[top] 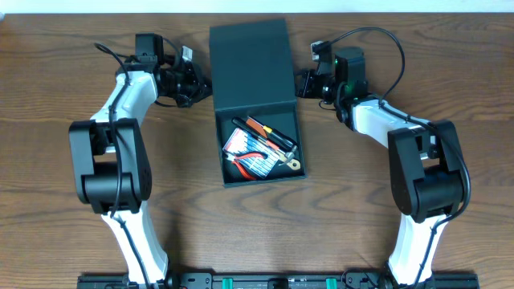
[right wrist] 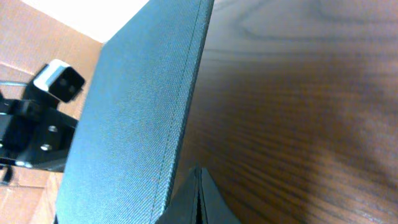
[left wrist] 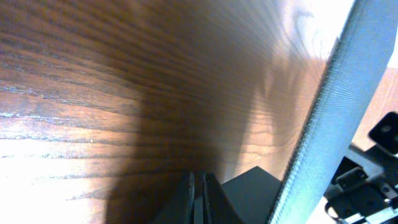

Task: Pack container
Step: 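Push the lid forward with both grippers to close it over the box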

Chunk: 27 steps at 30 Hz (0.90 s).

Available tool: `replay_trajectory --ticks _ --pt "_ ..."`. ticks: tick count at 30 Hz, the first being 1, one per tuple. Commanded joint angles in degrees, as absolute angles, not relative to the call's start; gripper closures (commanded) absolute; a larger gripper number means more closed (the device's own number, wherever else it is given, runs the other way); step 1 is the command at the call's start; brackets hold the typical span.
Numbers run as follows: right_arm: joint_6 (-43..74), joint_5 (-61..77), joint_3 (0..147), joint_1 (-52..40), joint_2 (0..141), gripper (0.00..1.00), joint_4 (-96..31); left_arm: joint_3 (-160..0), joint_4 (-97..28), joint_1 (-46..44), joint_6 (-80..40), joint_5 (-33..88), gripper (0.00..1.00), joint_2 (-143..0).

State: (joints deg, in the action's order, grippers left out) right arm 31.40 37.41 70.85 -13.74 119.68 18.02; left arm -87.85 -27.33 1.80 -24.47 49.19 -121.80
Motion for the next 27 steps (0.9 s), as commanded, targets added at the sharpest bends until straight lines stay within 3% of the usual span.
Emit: replay_trajectory --ticks 1,15,27 --pt "27.49 40.53 71.96 -15.42 114.30 0.99 18.87 -89.12 -27.86 0.56 -20.14 48.71 0.94 -118.02" --pt "23.35 40.56 71.96 -15.42 108.73 0.99 15.59 -89.14 -29.98 0.56 -19.49 48.82 0.94 -116.55" --pt "17.23 37.50 71.96 -15.46 100.82 0.99 -3.84 -89.12 -40.05 1.58 -13.26 42.92 0.94 -108.36"
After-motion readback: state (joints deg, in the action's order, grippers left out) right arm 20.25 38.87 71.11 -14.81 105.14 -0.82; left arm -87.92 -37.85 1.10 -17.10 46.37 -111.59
